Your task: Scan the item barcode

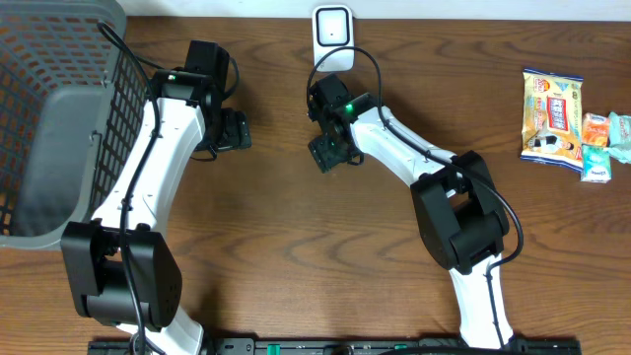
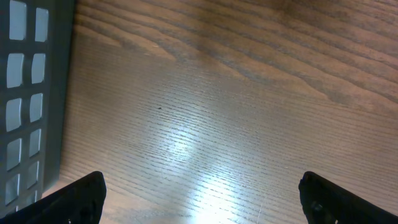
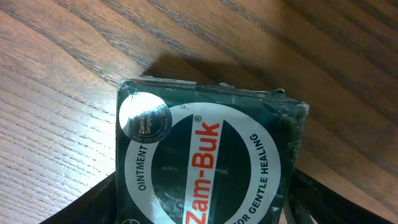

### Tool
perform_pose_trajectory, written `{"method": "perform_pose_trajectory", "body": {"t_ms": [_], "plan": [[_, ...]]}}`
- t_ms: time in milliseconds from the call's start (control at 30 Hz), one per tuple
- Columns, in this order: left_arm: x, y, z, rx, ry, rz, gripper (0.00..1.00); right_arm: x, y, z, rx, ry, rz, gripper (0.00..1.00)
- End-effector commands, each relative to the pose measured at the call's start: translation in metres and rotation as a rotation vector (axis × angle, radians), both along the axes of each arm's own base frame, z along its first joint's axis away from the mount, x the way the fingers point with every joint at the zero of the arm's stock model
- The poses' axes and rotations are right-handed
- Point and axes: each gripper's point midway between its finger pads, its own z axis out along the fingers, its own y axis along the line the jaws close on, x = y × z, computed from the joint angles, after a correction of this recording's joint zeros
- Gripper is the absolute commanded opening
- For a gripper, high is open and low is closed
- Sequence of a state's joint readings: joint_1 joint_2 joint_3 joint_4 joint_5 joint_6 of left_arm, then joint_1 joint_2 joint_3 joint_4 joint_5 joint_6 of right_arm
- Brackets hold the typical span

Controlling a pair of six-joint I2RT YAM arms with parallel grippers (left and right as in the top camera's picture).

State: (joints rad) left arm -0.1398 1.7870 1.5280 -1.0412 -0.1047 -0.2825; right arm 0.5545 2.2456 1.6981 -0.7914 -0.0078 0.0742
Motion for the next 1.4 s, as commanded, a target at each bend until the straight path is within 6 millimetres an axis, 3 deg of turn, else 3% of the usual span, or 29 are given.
{"method": "perform_pose_trajectory", "body": {"t_ms": [0, 300, 1000, 1367], "plan": [[-0.001, 0.003, 0.0, 0.014, 0.004, -0.006, 0.98, -0.004, -0.003, -0.01, -0.006, 0.025, -0.027, 0.71], [-0.001, 0.003, 0.0, 0.014, 0.004, -0.006, 0.98, -0.001, -0.003, -0.009, 0.016, 0.026, -0.114, 0.66], [-0.001, 0.003, 0.0, 0.015, 0.004, -0.005, 0.98, 0.0, -0.004, -0.008, 0.014, 0.022, -0.102, 0.61], [-0.001, 0.003, 0.0, 0.015, 0.004, -0.005, 0.98, -0.004, 0.005, 0.011, 0.11, 0.055, -0.094, 0.58]]}}
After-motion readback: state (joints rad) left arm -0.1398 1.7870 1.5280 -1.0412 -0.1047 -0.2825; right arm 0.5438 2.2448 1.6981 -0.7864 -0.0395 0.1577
